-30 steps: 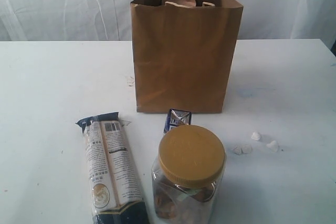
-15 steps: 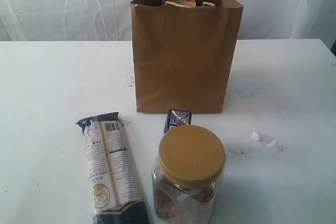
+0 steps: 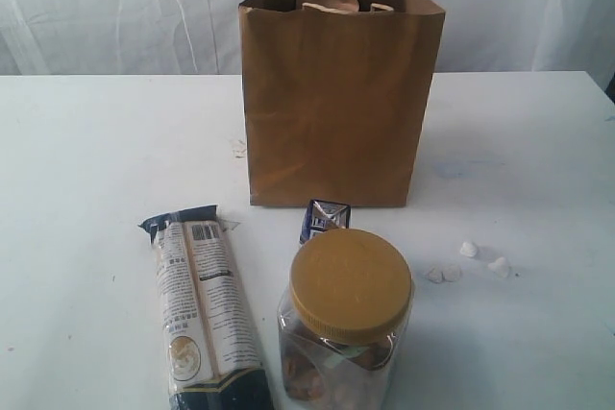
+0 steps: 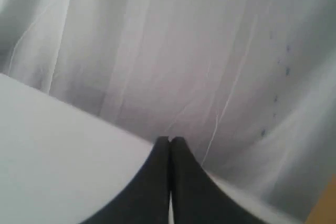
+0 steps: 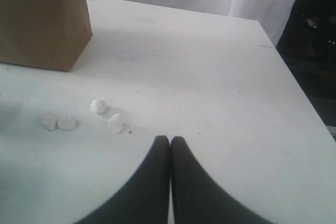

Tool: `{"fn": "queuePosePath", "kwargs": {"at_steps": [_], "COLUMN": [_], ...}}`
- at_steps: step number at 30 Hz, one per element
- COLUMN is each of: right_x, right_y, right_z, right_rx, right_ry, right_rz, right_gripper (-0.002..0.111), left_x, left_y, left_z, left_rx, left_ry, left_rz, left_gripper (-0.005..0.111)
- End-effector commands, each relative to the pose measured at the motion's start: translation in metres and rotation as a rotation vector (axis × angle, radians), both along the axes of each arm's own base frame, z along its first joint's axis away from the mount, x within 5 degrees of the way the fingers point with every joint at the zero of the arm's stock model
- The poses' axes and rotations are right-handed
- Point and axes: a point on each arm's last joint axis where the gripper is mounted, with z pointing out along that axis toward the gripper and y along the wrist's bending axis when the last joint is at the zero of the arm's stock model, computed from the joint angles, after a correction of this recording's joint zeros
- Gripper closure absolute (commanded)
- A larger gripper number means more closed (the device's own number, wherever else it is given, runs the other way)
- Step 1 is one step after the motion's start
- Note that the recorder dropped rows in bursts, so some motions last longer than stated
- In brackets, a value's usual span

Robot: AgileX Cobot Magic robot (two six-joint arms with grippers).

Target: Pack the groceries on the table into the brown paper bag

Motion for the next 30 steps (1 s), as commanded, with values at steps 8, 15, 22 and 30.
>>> {"fn": "queuePosePath", "kwargs": {"at_steps": [8, 15, 22, 30], "right_x": [0.000, 0.000, 0.000, 0.000], "right_y": [0.000, 0.000, 0.000, 0.000], "right_z": [0.001, 0.001, 0.001, 0.001], "right_rx": [-0.017, -0.017, -0.017, -0.017], "right_ry": [-0.015, -0.015, -0.015, -0.015], "right_rz": [0.006, 0.006, 0.006, 0.006], "right_gripper": [0.108, 0.108, 0.108, 0.108], "left_x": [-0.022, 0.002, 0.056, 0.169], "left_y": [-0.003, -0.004, -0.029, -0.013], "left_z": [0.106, 0.190, 0.242, 0.153], "left_rx": [0.028, -0.182, 0.517, 0.388], "left_ry": [-0.475, -0.580, -0.435, 0.239], "left_rz": [-0.025, -0.144, -0.162, -0.174], "left_gripper": [0.107, 0.107, 0.107, 0.107]}}
